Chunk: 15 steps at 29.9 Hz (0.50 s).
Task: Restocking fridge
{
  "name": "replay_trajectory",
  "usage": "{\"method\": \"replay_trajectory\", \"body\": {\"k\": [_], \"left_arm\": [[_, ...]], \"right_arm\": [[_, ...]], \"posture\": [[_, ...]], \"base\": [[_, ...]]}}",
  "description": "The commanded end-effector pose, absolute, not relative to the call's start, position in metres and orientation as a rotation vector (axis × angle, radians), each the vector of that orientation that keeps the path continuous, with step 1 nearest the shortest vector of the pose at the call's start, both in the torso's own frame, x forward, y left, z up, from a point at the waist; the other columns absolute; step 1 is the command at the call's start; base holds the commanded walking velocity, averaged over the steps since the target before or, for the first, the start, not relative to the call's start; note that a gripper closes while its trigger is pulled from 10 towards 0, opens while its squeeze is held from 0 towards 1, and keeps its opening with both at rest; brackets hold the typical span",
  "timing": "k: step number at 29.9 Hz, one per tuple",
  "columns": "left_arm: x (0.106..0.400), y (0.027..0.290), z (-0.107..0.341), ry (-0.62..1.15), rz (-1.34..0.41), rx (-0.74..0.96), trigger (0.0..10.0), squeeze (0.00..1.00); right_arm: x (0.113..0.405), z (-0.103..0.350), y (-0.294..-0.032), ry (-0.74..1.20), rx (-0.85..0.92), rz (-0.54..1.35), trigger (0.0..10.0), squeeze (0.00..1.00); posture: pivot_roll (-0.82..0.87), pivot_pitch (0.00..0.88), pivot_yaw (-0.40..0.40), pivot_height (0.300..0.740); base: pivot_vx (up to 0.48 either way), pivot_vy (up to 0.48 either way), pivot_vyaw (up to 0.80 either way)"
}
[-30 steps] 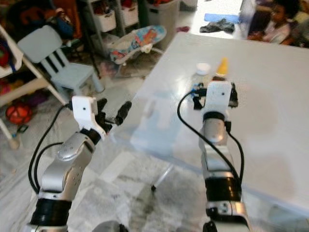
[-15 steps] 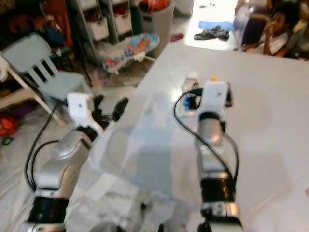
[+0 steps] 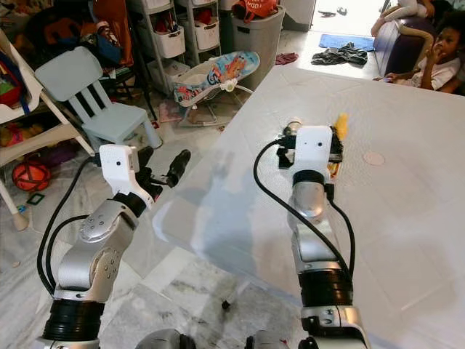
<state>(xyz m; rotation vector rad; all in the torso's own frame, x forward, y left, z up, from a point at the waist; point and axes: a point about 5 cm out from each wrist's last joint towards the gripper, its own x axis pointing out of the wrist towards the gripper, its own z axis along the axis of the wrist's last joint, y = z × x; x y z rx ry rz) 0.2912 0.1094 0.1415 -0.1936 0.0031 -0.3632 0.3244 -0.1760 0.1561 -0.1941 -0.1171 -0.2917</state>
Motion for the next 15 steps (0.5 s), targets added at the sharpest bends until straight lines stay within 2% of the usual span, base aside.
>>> {"method": "replay_trajectory", "body": {"k": [1,8,15], "left_arm": [[0.289,0.106,0.145,-0.006,-0.389,-0.196,10.0,0.00],[0.289,0.106,0.144,0.005,-0.401,-0.183,10.0,0.00],[0.290,0.106,0.147,-0.003,-0.410,-0.182,10.0,0.00]], "right_arm": [[0.329,0.160,-0.176,-0.123,-0.183,-0.304,10.0,0.00],[0.336,0.156,-0.173,-0.079,-0.119,-0.308,10.0,0.00],[0.347,0.164,-0.174,-0.095,-0.170,-0.341,10.0,0.00]], "posture": [[-0.02,0.028,0.056,0.740],[-0.01,0.030,0.061,0.740],[-0.01,0.034,0.067,0.740]], "base": [[0.000,0.000,0.00],[0.000,0.000,0.00],[0.000,0.000,0.00]]}}
